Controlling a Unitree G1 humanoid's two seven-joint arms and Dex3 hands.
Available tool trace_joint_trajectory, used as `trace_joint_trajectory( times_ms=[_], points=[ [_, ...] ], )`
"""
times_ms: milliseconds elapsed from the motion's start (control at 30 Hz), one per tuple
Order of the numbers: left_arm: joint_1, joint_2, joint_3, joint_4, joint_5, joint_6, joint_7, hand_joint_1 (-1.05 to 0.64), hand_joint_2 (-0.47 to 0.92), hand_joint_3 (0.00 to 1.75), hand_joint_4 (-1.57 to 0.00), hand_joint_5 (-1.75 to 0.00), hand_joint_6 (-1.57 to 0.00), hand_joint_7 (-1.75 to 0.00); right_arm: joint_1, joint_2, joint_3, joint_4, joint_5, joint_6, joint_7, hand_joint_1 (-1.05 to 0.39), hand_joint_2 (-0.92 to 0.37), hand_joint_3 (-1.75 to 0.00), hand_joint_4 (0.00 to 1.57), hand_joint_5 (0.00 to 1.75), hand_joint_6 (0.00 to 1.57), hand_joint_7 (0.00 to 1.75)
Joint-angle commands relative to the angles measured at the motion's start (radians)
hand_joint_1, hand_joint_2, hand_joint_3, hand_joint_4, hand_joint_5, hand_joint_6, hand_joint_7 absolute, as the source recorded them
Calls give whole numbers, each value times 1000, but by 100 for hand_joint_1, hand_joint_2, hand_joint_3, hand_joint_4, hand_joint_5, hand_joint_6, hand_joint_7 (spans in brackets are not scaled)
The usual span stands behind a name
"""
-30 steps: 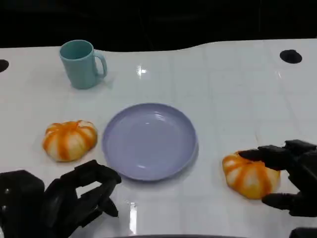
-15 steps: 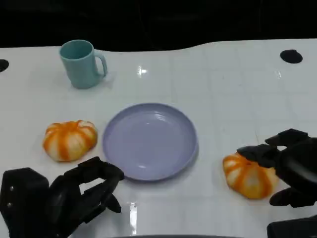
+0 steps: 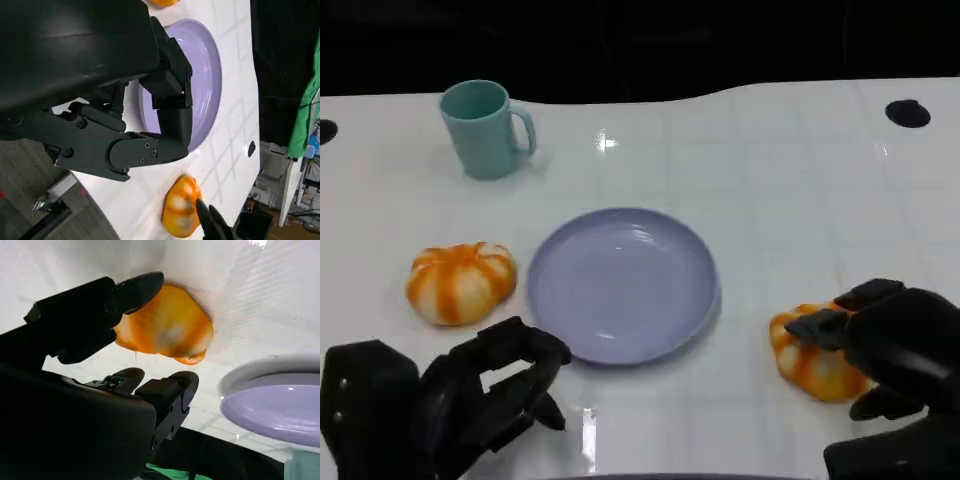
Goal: Grasp the bread from the table and place it into the plate.
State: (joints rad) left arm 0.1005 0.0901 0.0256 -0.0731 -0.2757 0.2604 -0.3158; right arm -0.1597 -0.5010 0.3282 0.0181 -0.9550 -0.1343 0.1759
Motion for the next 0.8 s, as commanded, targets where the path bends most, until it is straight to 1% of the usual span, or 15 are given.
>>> trace_joint_trajectory(
  times_ms=[33, 133, 233, 400, 500, 533, 567, 600, 633, 667, 700, 733, 767, 800],
  points=[
    [10, 9, 6, -8, 2, -10, 0, -46, 92, 43, -61, -173, -64, -128, -57, 12, 32, 100, -3, -2, -49, -31, -77, -1, 46, 15, 53, 2],
    [13, 9, 4, -12, 3, -10, 0, -46, 92, 43, -61, -172, -64, -128, -95, 24, 58, 178, -10, 0, -87, -30, -78, -1, 49, 14, 54, 2],
    [15, 10, 3, -13, 5, -11, 1, -48, 92, 42, -62, -172, -65, -127, -138, 39, 86, 267, -13, 3, -123, -32, -80, -1, 51, 11, 54, 1],
    [20, 8, 2, -34, 4, 10, 11, -48, 92, 41, -63, -171, -67, -126, -190, 58, 118, 378, 5, -8, -177, -33, -83, -1, 56, 10, 56, 1],
    [20, 7, 4, -38, 2, 17, 13, -48, 92, 41, -64, -171, -67, -126, -210, 74, 121, 444, 22, -36, -263, -30, -83, -1, 71, 15, 65, 5],
    [20, 7, 4, -41, 3, 20, 16, -49, 92, 40, -64, -171, -67, -126, -214, 80, 116, 467, 36, -59, -302, -24, -83, -1, 89, 30, 78, 7],
    [20, 8, 4, -43, 4, 23, 18, -49, 92, 40, -64, -171, -67, -125, -216, 86, 106, 490, 60, -86, -340, -20, -82, -1, 93, 58, 89, 7],
    [20, 8, 3, -45, 5, 24, 19, -48, 92, 40, -64, -171, -66, -125, -219, 90, 100, 509, 78, -107, -367, -16, -84, -1, 95, 92, 104, 9],
    [19, 8, 4, -44, 3, 24, 16, -48, 92, 41, -64, -171, -66, -125, -222, 90, 97, 518, 89, -117, -383, -14, -85, -1, 95, 113, 112, 10],
    [18, 9, 3, -43, 3, 24, 15, -47, 92, 41, -64, -171, -66, -126, -226, 89, 97, 526, 95, -125, -398, -13, -88, -4, 94, 146, 126, 17],
    [17, 9, 3, -42, 3, 23, 14, -47, 92, 42, -64, -171, -66, -126, -229, 87, 99, 533, 99, -133, -414, -13, -89, -7, 93, 160, 126, 35],
    [16, 9, 3, -41, 3, 22, 14, -47, 92, 42, -64, -171, -66, -126, -232, 85, 99, 538, 101, -145, -438, -13, -87, -13, 92, 169, 107, 89],
    [15, 9, 2, -38, 3, 20, 13, -47, 92, 42, -64, -171, -65, -126, -235, 83, 98, 545, 105, -161, -462, -13, -83, -23, 90, 172, 92, 125],
    [14, 8, 2, -36, 5, 19, 14, -47, 92, 43, -64, -171, -65, -126, -238, 83, 96, 553, 111, -179, -487, -13, -71, -47, 89, 173, 84, 142]
  ],
)
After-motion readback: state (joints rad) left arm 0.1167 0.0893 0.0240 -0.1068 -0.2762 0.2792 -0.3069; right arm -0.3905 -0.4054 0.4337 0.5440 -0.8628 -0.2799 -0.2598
